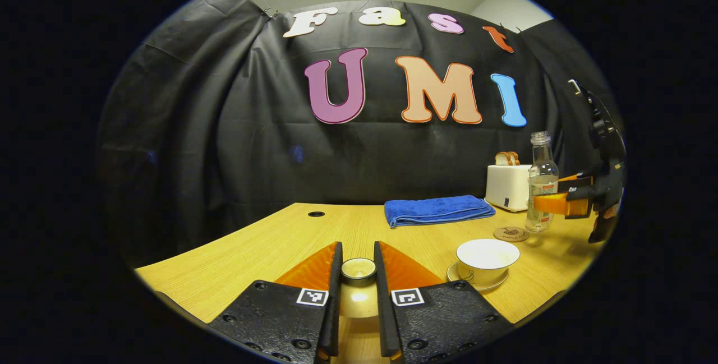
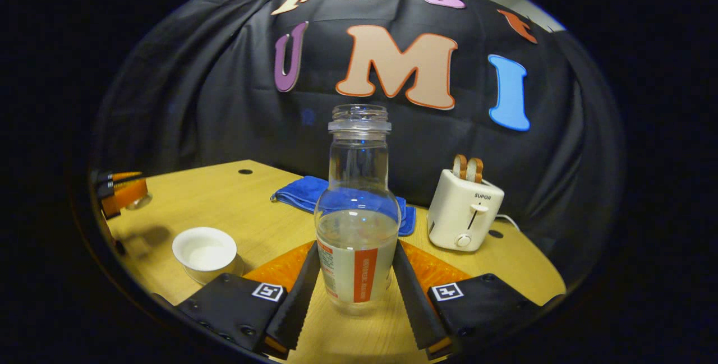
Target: Open the teacup lid with one hand, grasp the water bottle and pour water into the teacup with the other hand; after pouring, place the water bottle on the coaster and then close the teacup lid.
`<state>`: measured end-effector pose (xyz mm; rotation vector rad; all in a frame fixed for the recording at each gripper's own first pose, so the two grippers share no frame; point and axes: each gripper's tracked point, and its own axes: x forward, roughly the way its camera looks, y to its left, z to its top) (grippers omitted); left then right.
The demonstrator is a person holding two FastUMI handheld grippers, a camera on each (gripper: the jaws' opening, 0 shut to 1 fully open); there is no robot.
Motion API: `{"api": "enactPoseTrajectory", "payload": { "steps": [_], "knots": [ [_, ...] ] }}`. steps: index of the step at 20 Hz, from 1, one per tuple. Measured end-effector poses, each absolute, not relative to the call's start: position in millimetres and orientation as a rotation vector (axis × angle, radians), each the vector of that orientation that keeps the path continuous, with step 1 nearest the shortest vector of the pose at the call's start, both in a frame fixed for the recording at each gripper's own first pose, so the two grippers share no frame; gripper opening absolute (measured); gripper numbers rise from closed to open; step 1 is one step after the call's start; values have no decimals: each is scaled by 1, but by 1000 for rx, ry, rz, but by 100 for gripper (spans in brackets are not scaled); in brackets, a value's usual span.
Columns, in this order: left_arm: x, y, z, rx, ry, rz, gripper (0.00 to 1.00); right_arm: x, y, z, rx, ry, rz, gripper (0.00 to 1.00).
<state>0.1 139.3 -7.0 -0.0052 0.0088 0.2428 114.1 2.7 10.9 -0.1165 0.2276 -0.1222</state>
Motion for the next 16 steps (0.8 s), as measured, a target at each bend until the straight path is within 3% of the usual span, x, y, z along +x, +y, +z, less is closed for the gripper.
{"api": "enactPoseTrajectory", "payload": {
  "steps": [5,16],
  "knots": [
    [0,139,-7,-6,9,244,26,138,-28,-1,-17,234,-197,80],
    [-1,140,-7,-7,11,248,26,166,-20,-27,-7,239,-193,79]
  ]
}}
